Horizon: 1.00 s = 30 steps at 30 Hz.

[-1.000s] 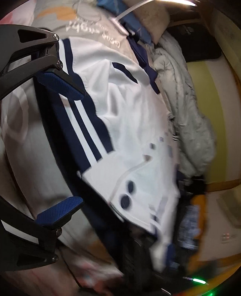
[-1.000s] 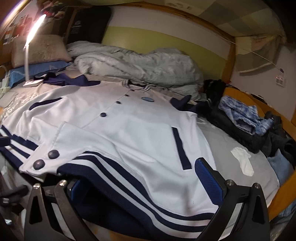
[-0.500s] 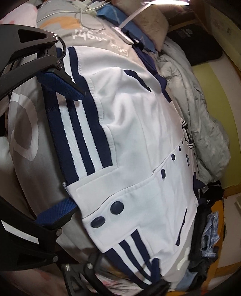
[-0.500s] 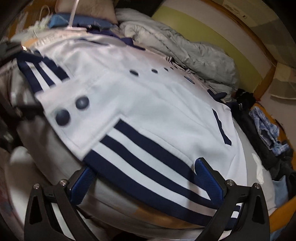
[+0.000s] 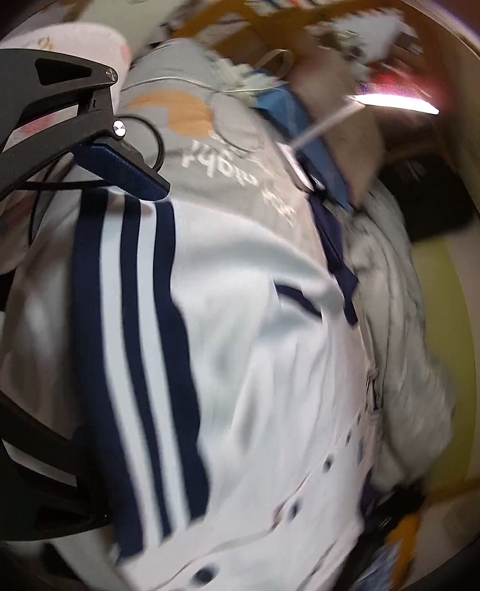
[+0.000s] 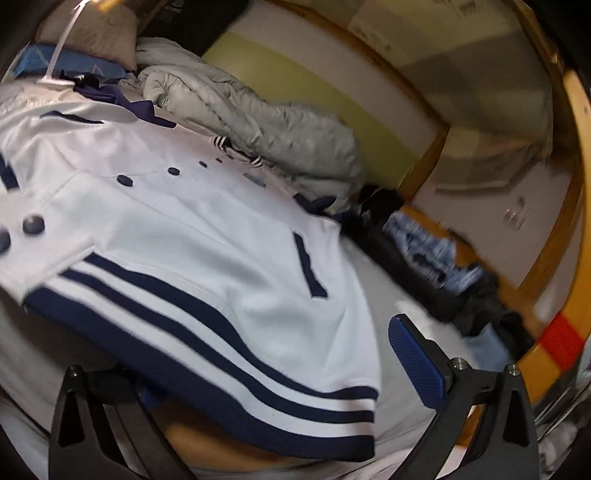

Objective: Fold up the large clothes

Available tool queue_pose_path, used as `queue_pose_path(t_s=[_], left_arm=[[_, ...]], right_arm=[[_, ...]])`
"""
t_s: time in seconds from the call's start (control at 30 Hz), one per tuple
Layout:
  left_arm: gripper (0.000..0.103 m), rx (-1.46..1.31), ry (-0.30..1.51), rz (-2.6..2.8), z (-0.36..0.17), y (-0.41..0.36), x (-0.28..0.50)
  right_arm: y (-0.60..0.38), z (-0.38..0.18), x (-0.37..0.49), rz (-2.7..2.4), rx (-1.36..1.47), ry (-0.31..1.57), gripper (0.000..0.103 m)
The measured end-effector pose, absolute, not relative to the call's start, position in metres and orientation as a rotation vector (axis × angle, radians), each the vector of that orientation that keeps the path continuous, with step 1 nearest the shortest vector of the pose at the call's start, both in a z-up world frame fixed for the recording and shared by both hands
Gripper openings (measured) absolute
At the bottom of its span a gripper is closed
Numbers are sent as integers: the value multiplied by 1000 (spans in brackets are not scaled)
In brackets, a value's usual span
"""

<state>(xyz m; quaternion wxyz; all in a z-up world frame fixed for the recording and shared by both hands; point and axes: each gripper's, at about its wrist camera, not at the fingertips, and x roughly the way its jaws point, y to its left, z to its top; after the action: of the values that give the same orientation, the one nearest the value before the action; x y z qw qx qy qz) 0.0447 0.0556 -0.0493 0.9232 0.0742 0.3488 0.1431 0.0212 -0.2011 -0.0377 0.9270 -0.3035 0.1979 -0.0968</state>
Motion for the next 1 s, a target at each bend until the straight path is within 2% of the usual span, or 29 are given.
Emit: queue_pose_path(t_s=[0.03, 0.07, 0.1, 0.13, 0.17, 0.2, 0.3, 0.5, 0.67, 0.73, 0.77, 0.8, 0.83, 0.87, 0.9, 0.93, 1.0], left_arm=[[90, 130, 733, 297, -51, 63, 52], [80, 115, 741, 291, -51, 67, 57], [61, 106, 732, 289, -47, 69, 59], [45, 108, 712, 292, -43, 68, 59], [39, 120, 677, 288, -36, 66, 56], [28, 124, 655, 286, -31, 65, 53], [23, 90, 593, 271, -6, 69, 55], [26, 146, 555, 259, 45, 72, 106], [27, 174, 688, 215, 41, 72, 178], [34, 159, 718, 191, 35, 74, 195], [37, 165, 726, 185, 31, 74, 202], [48, 172, 726, 182, 26, 74, 206], [62, 178, 718, 192, 22, 74, 208], [69, 179, 701, 213, 18, 76, 210], [80, 168, 682, 222, 17, 79, 209], [86, 141, 661, 209, 18, 84, 206], [94, 71, 627, 144, 21, 96, 196]], right_arm=[[-199, -40, 22, -187, -628, 418, 89], [-200, -38, 26, -158, -617, 440, 73], [-199, -37, 26, -133, -601, 450, 63], [-197, -32, 25, -101, -575, 452, 44], [-196, -29, 24, -88, -566, 449, 31], [-193, -21, 23, -77, -555, 433, 27], [-192, -4, 26, -70, -534, 400, 25], [-202, 39, 91, -10, -440, 455, 31], [-204, 37, 168, 22, -405, 593, 35], [-205, 30, 192, 40, -352, 682, 35], [-205, 30, 194, 62, -327, 684, 40], [-205, 31, 193, 76, -314, 669, 46], [-204, 32, 190, 80, -313, 645, 65], [-206, 34, 186, 78, -316, 614, 79], [-207, 38, 180, 68, -317, 571, 85], [-209, 39, 175, 63, -312, 547, 92], [-220, 49, 156, 67, -274, 474, 102]])
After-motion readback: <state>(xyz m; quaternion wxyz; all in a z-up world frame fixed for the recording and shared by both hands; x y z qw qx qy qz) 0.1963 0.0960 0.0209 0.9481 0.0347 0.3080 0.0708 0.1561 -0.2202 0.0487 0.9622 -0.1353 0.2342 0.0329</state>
